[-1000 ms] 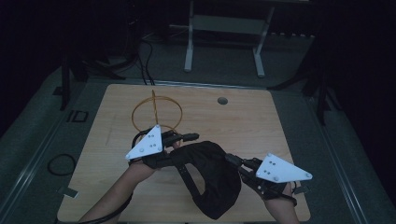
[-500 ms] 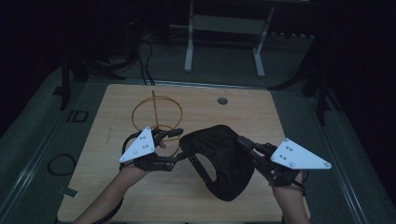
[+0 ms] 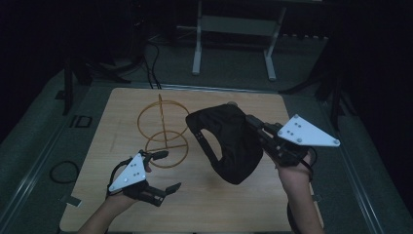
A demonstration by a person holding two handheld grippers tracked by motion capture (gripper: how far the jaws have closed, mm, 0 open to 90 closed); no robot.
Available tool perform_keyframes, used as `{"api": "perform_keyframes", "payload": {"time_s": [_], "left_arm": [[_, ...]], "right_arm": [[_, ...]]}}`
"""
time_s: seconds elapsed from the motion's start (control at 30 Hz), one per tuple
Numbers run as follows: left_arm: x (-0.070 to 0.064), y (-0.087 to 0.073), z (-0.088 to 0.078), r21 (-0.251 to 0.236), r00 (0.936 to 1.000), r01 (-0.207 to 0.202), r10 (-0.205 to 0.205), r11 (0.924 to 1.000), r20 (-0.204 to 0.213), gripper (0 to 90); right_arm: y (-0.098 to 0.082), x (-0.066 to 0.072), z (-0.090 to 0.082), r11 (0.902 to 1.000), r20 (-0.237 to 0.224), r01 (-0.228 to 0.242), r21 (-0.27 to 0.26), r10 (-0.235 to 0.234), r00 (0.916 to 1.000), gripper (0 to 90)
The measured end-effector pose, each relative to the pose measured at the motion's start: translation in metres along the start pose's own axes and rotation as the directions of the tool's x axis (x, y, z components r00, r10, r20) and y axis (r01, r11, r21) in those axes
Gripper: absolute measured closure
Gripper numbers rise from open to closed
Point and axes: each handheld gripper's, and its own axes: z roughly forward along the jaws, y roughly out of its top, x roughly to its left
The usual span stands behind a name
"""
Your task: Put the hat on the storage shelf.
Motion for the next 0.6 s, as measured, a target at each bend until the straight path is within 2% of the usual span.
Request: {"api": "perform_keyframes", "payload": {"time_s": [0.07,0.17,0.23,0.3,0.4,0.53,0.6], "left_arm": [[-0.001,-0.009,-0.007,0.002,0.9996,0.004,-0.004,1.0000,-0.028,5.0],[-0.002,-0.025,-0.017,-0.007,0.9972,0.045,-0.045,0.9990,-0.059,5.1],[-0.003,-0.038,-0.024,-0.009,0.9935,0.068,-0.068,0.9977,-0.091,5.1],[-0.003,-0.048,-0.028,0.001,0.9901,0.098,-0.098,0.9952,-0.101,5.2],[-0.005,-0.065,-0.033,0.027,0.9869,0.112,-0.108,0.9933,-0.120,5.2],[-0.008,-0.079,-0.038,0.015,0.9813,0.124,-0.121,0.9921,-0.150,5.2],[-0.009,-0.086,-0.039,0.025,0.9787,0.122,-0.116,0.9922,-0.169,5.2]], "right_arm": [[0.004,-0.001,0.005,1.0000,0.008,-0.002,-0.004,0.002,1.0000,89.4],[0.013,-0.003,0.016,0.9999,0.025,0.008,-0.007,-0.007,0.9996,89.4],[0.018,-0.005,0.023,0.9999,0.030,0.012,-0.009,-0.012,0.9995,89.4],[0.023,-0.007,0.031,0.9998,0.046,0.019,-0.009,-0.019,0.9988,89.3],[0.029,-0.010,0.042,0.9999,0.060,0.014,-0.008,-0.013,0.9981,89.4],[0.034,-0.012,0.058,1.0000,0.067,0.006,-0.005,-0.005,0.9978,89.3],[0.035,-0.012,0.066,1.0000,0.081,0.003,-0.004,-0.003,0.9967,89.3]]}}
